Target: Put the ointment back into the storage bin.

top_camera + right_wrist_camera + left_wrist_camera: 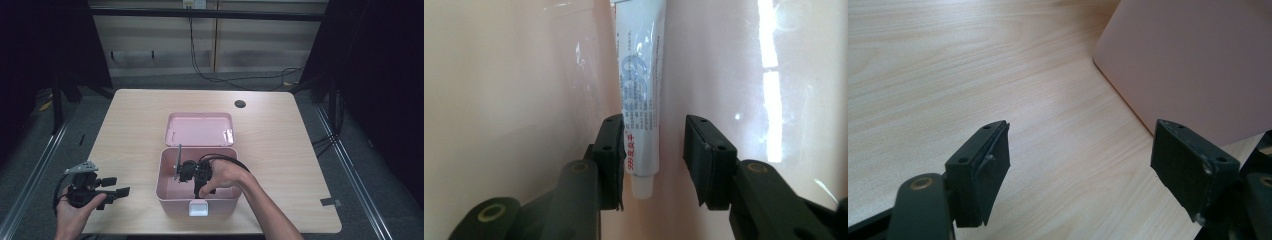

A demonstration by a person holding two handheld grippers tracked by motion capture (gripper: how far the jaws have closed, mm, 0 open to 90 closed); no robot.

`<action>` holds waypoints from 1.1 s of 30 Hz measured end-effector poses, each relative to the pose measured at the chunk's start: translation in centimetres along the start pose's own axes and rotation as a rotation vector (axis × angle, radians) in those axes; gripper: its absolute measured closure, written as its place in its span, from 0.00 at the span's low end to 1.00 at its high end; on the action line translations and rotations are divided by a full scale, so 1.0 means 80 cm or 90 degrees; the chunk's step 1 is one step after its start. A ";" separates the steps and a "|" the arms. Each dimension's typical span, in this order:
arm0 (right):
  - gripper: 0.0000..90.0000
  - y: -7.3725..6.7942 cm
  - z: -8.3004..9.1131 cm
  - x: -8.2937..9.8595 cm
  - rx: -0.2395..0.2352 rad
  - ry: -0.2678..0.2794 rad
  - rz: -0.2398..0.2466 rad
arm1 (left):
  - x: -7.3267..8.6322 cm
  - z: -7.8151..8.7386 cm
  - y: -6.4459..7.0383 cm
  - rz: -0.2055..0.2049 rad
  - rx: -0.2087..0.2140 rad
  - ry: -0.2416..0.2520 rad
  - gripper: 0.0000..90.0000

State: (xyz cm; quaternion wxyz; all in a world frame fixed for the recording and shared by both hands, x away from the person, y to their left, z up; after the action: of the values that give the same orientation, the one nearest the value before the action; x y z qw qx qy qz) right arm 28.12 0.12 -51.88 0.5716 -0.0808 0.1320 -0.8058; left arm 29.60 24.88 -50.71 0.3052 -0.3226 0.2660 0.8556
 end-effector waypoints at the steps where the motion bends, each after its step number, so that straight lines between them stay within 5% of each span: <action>1: 0.67 0.000 0.002 0.001 0.000 0.002 -0.007 | 0.000 0.000 0.000 0.000 0.000 0.000 0.26; 23: 0.61 0.008 0.064 0.021 0.057 0.065 -0.063 | 0.000 -0.001 0.000 0.000 -0.002 -0.002 0.26; 33: 0.58 0.009 0.091 0.032 0.080 0.078 -0.059 | 0.001 -0.002 0.000 -0.004 -0.002 -0.005 0.26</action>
State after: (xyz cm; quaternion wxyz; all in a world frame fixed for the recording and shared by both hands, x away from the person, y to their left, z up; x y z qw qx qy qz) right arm 29.94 -3.41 -45.24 0.5284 -0.0017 0.1120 -0.8416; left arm 29.63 24.84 -50.83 0.3085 -0.3203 0.2625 0.8563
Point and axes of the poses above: each handheld gripper's, and its own axes: z roughly backward along the jaws, x roughly out of its underside, y roughly to its right, the point moved 9 cm from there along -z, roughly forward along the jaws, and after that the axes turned 7 degrees about -z, right-handed, at the moved point
